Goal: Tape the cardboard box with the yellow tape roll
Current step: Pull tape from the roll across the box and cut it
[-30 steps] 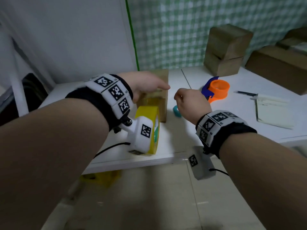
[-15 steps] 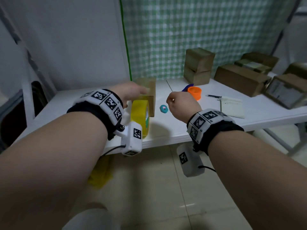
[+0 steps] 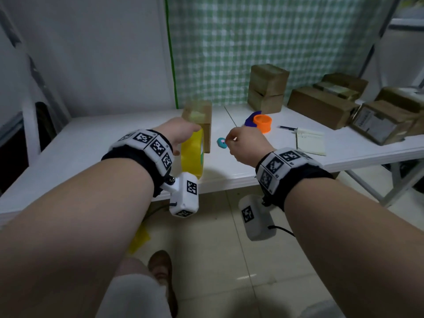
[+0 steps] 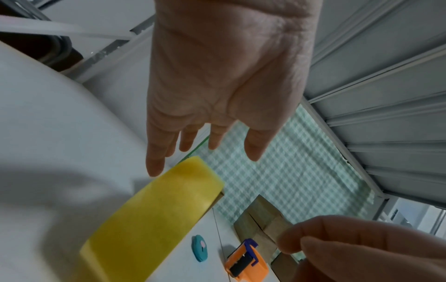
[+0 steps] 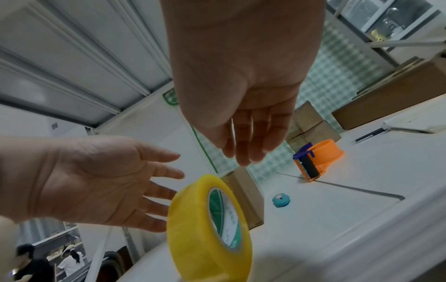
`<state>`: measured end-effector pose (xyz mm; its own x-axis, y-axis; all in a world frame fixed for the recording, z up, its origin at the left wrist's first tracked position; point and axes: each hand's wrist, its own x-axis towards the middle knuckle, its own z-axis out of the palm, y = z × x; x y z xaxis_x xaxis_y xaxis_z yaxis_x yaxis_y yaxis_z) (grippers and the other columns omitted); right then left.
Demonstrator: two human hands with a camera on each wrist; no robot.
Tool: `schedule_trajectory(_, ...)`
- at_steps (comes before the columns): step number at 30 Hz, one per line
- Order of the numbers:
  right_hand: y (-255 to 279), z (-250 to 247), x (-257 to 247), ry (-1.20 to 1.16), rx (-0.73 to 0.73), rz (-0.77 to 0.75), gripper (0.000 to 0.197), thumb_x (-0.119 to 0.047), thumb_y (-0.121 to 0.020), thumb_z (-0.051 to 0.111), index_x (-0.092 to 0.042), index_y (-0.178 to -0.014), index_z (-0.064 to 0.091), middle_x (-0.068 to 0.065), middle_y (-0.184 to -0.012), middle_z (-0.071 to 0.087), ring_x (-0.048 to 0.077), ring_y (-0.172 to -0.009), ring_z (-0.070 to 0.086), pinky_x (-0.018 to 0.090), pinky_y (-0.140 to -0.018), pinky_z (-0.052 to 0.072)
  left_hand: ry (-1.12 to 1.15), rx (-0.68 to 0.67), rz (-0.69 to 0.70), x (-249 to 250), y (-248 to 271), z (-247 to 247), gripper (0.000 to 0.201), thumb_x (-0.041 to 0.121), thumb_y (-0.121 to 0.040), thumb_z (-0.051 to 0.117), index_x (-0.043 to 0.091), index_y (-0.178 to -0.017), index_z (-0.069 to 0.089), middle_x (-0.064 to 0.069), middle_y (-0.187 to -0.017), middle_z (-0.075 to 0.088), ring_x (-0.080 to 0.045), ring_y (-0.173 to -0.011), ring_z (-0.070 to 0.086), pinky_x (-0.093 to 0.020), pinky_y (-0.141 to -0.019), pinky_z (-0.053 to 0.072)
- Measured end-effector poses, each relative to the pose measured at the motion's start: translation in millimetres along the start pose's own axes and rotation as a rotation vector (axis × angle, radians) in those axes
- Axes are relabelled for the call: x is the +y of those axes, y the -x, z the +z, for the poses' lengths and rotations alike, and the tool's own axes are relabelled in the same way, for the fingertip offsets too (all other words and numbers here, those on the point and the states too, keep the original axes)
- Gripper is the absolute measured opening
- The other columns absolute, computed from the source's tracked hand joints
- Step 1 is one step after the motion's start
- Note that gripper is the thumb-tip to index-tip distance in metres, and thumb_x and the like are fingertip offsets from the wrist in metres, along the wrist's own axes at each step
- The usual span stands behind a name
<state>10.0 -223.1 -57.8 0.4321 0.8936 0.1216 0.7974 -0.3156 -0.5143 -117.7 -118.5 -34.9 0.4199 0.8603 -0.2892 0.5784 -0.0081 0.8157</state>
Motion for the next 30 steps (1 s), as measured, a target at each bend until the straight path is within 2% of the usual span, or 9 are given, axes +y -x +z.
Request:
schedule_trajectory(3, -12.3, 10.5, 7.8, -0.025, -0.015, 0.017, 0.031, -0.014, -0.091, 0.04, -0.007, -0.107, 0.065, 0.015, -0.102, 0.069, 0.032, -0.094, 0.065, 0.044, -0.082, 0.056, 0.05, -0.012, -0.016, -7.9, -17.9, 4.6, 0.043, 0.031, -0.095, 0.049, 0.014, -0.134, 0.045, -0.006, -0.129, 0.052, -0.025, -0.115, 0.048, -0.047, -0.098, 0.045)
schedule_trajectory(5, -22.9, 18.3, 16.4, -0.033, -0.01, 0.04, 0.031, -0.017, -0.091, 0.04, -0.006, -0.106, 0.065, 0.015, -0.099, 0.07, 0.033, -0.09, 0.066, 0.045, -0.081, 0.056, 0.092, -0.011, -0.018, -9.4, -29.5, 8.0, 0.03, 0.03, -0.096, 0.047, 0.02, -0.124, 0.047, -0.001, -0.094, 0.056, -0.015, -0.084, 0.053, -0.042, -0.089, 0.046)
schedule_trajectory(7, -34.2, 25.6, 24.0, -0.031, -0.025, 0.057, 0.031, -0.02, -0.092, 0.041, -0.006, -0.106, 0.065, 0.016, -0.098, 0.071, 0.034, -0.088, 0.067, 0.047, -0.081, 0.056, 0.134, -0.034, -0.01, -9.8, -43.5, 9.3, 0.035, 0.03, -0.095, 0.049, 0.021, -0.129, 0.047, 0.001, -0.084, 0.056, -0.017, -0.073, 0.056, -0.038, -0.078, 0.05)
schedule_trajectory(9, -47.6, 30.9, 30.6, -0.031, -0.043, 0.058, 0.031, -0.018, -0.092, 0.042, -0.006, -0.109, 0.065, 0.017, -0.101, 0.071, 0.034, -0.09, 0.066, 0.046, -0.082, 0.056, 0.182, -0.071, -0.008, -9.9, -56.2, 10.5, 0.041, 0.029, -0.093, 0.054, 0.021, -0.132, 0.045, 0.0, -0.089, 0.061, -0.018, -0.074, 0.061, -0.032, -0.063, 0.052)
schedule_trajectory(11, -62.1, 34.3, 35.2, -0.033, -0.036, 0.058, 0.031, -0.017, -0.091, 0.043, -0.008, -0.112, 0.064, 0.015, -0.106, 0.07, 0.032, -0.095, 0.064, 0.036, -0.081, 0.053, 0.224, -0.098, -0.015, -10.3, -65.7, 12.6, 0.052, 0.026, -0.088, 0.062, 0.022, -0.136, 0.042, -0.003, -0.101, 0.064, -0.021, -0.081, 0.064, -0.028, -0.057, 0.053)
schedule_trajectory(13, -75.6, 36.6, 36.6, -0.05, -0.023, 0.058, 0.032, -0.018, -0.091, 0.044, -0.013, -0.117, 0.062, 0.012, -0.111, 0.069, 0.028, -0.102, 0.062, 0.03, -0.08, 0.047, 0.247, -0.113, -0.018, -11.4, -75.3, 15.4, 0.073, 0.026, -0.076, 0.072, 0.025, -0.141, 0.037, -0.006, -0.12, 0.063, -0.027, -0.094, 0.065, -0.034, -0.069, 0.057)
schedule_trajectory(15, -86.0, 37.6, 35.3, -0.078, -0.021, 0.054, 0.035, -0.017, -0.092, 0.043, -0.016, -0.124, 0.057, 0.009, -0.114, 0.068, 0.025, -0.108, 0.059, 0.03, -0.085, 0.045, 0.258, -0.122, -0.016, -11.6, -82.5, 16.8, 0.081, 0.023, -0.069, 0.073, 0.029, -0.141, 0.036, -0.008, -0.123, 0.062, -0.031, -0.098, 0.065, -0.039, -0.076, 0.057)
schedule_trajectory(22, -114.1, 38.3, 25.3, -0.032, 0.001, -0.016, 0.045, -0.014, -0.094, 0.039, -0.023, -0.138, 0.045, 0.012, -0.136, 0.053, 0.027, -0.125, 0.049, 0.032, -0.099, 0.039, 0.293, -0.23, 0.057, -14.1, -96.5, 13.9, 0.064, 0.006, -0.078, 0.064, 0.03, -0.134, 0.045, -0.013, -0.109, 0.064, -0.031, -0.085, 0.063, -0.04, -0.078, 0.055)
schedule_trajectory(30, -137.3, 56.4, 32.1, 0.13, -0.093, 0.209, 0.042, -0.004, -0.09, 0.044, -0.011, -0.131, 0.049, 0.015, -0.133, 0.054, 0.03, -0.123, 0.049, 0.034, -0.096, 0.042, 0.145, -0.192, 0.068, -17.0, -103.2, 10.6, 0.093, 0.03, -0.061, 0.069, 0.035, -0.145, 0.03, -0.003, -0.127, 0.057, -0.026, -0.098, 0.065, -0.042, -0.085, 0.057)
